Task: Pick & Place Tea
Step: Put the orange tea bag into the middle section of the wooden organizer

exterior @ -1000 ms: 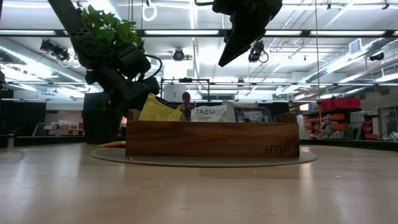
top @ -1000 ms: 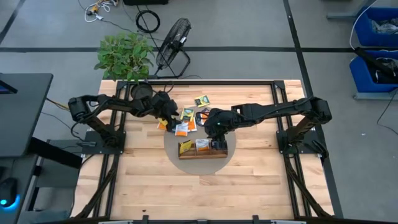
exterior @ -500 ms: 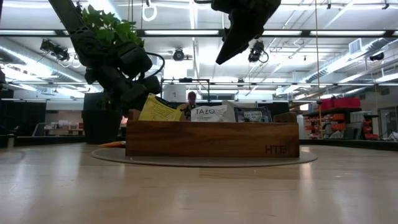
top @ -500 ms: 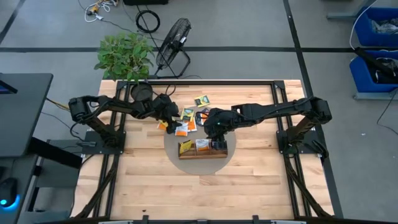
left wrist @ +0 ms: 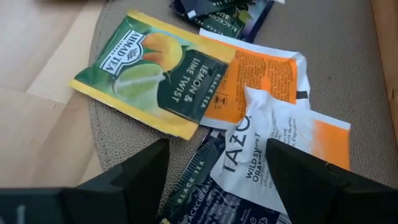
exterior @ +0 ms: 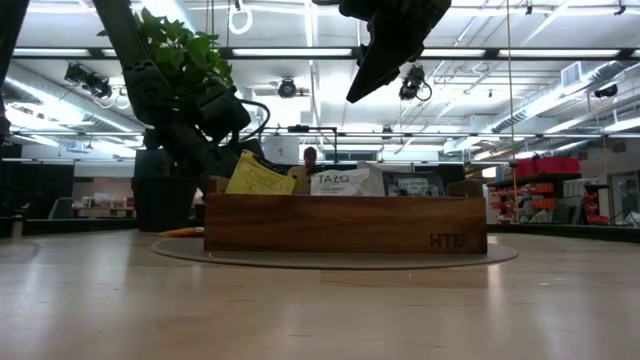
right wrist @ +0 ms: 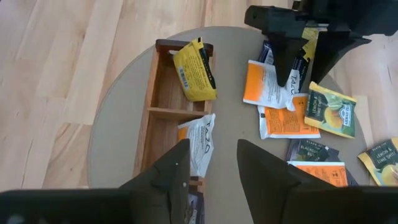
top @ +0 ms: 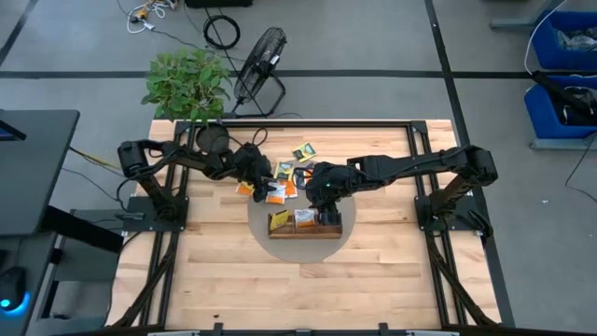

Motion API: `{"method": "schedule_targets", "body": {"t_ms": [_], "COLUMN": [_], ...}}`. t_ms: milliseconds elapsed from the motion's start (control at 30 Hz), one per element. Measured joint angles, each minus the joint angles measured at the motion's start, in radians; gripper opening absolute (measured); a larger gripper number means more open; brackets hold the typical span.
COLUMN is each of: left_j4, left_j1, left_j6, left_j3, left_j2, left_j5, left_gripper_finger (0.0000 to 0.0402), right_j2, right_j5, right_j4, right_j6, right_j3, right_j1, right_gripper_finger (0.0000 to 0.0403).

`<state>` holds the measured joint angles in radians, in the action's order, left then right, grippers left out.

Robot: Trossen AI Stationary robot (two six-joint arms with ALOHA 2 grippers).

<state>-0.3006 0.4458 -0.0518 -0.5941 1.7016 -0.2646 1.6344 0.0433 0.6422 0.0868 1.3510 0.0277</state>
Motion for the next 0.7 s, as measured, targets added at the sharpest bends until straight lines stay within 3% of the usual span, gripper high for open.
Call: {"method": "schedule_targets", "body": {"t_ms": [233, 700], "left_j4": [0.005, 0.008], "left_j1": [-0.001, -0.001], "left_j6": [-0.013, -0.012], "left_j3": [0.0, 0.002], "left_j2": [0.0, 0.0], "left_j5": [0.019, 0.017], "left_gripper_finger": [0.0224, 0.0019], "right_j2": [0.0, 0.0], "right_j5": [-0.001, -0.014], "right_j4": [0.0, -0.012], "right_j6": [0.0, -0.003], "right_j3": [0.0, 0.0], "right_j1": [0.0, 0.0], "right_gripper_finger": [0.0139, 0.0139]}}
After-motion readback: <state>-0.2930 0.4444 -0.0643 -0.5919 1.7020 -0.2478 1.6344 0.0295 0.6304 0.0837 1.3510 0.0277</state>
